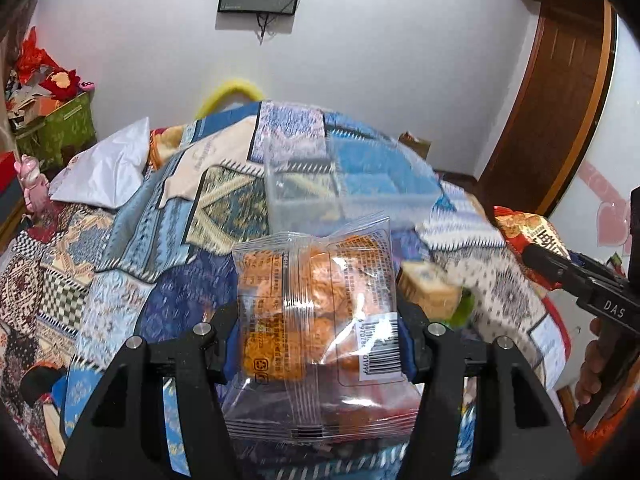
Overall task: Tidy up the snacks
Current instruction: 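Lower both held bags into the clear plastic box and open both tools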
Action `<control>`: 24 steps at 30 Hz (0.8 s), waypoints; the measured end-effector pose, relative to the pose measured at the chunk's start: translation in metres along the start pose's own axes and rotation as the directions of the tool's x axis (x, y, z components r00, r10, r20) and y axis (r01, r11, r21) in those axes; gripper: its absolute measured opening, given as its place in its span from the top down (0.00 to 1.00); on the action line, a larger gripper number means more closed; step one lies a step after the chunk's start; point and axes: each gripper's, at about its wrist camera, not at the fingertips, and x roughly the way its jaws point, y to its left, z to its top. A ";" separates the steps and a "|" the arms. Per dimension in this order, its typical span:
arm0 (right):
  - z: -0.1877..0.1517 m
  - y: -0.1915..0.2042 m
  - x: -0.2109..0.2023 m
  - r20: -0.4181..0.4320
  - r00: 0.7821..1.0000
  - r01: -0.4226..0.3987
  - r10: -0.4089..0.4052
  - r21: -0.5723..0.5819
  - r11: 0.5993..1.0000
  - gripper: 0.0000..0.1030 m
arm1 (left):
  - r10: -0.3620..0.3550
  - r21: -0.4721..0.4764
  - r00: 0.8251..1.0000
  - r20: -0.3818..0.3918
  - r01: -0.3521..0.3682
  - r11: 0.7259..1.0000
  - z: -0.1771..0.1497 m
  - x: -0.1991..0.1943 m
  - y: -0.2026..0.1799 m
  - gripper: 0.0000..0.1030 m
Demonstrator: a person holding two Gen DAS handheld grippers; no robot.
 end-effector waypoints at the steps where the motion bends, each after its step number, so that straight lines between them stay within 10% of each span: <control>1: 0.006 0.001 0.003 0.010 1.000 -0.005 0.005 -0.003 1.000 0.41 | -0.001 0.001 1.000 0.008 0.001 1.000 0.005 0.002 -0.001 0.43; 24: 0.082 -0.013 0.094 0.045 0.999 -0.004 0.003 0.007 1.000 0.41 | 0.002 0.027 1.000 -0.001 -0.002 1.000 0.098 0.117 -0.011 0.43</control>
